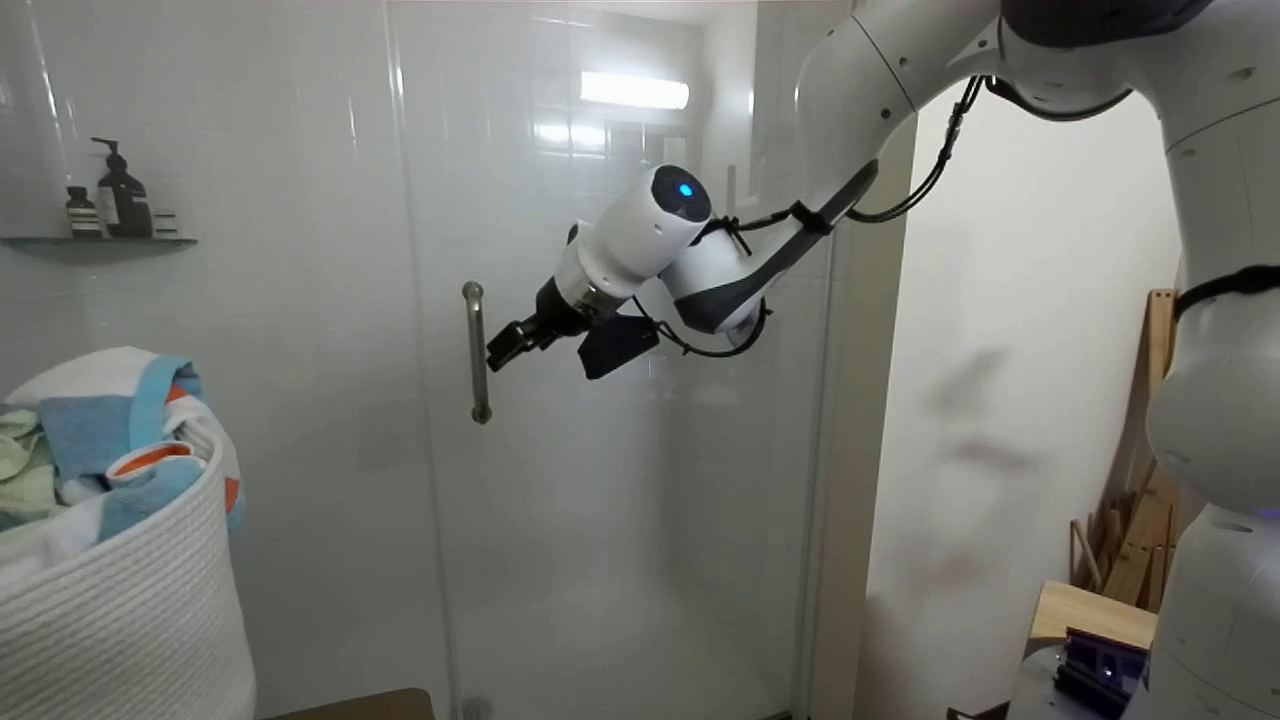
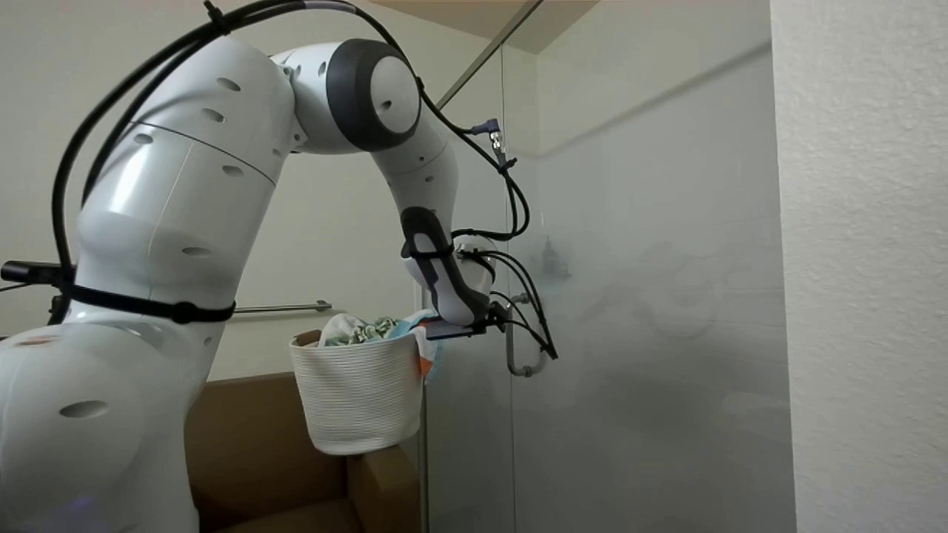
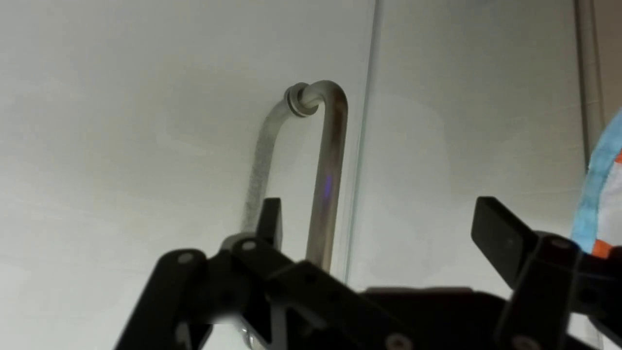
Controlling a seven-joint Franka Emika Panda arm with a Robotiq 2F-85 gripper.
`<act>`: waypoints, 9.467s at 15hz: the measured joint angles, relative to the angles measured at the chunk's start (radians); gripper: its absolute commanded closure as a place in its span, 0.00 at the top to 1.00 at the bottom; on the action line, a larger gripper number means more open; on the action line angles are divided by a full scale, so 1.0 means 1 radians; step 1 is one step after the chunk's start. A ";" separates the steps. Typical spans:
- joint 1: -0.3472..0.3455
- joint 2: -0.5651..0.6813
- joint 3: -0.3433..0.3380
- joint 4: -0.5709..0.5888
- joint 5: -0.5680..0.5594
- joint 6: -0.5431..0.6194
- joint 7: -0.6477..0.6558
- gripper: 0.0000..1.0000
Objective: Open the door
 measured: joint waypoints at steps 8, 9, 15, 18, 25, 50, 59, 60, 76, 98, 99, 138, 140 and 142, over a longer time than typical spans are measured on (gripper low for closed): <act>-0.040 0.009 -0.071 0.029 0.033 0.051 -0.150 1.00; -0.035 0.018 -0.071 0.056 0.013 0.035 -0.147 1.00; 0.013 0.156 -0.074 0.252 -0.059 -0.118 -0.112 1.00; 0.020 0.253 -0.074 0.312 -0.023 -0.080 -0.122 1.00; 0.020 0.426 -0.064 0.379 0.228 0.031 -0.321 1.00; -0.097 0.297 0.209 0.282 1.264 -0.371 -1.267 1.00; 0.275 0.225 -0.274 0.309 1.739 -0.278 -1.579 1.00; 0.288 0.244 -0.275 0.323 1.784 -0.281 -1.613 1.00; 0.330 0.412 -0.221 0.533 1.984 -0.344 -1.877 1.00; -0.379 0.770 0.660 0.156 1.855 0.113 -2.401 1.00; -0.383 0.798 0.650 0.154 1.830 0.081 -2.382 1.00; -0.136 0.640 0.359 0.303 1.763 -0.069 -2.125 1.00; -0.136 0.640 0.354 0.307 1.763 -0.066 -2.125 1.00; -0.135 0.640 0.353 0.309 1.763 -0.063 -2.125 1.00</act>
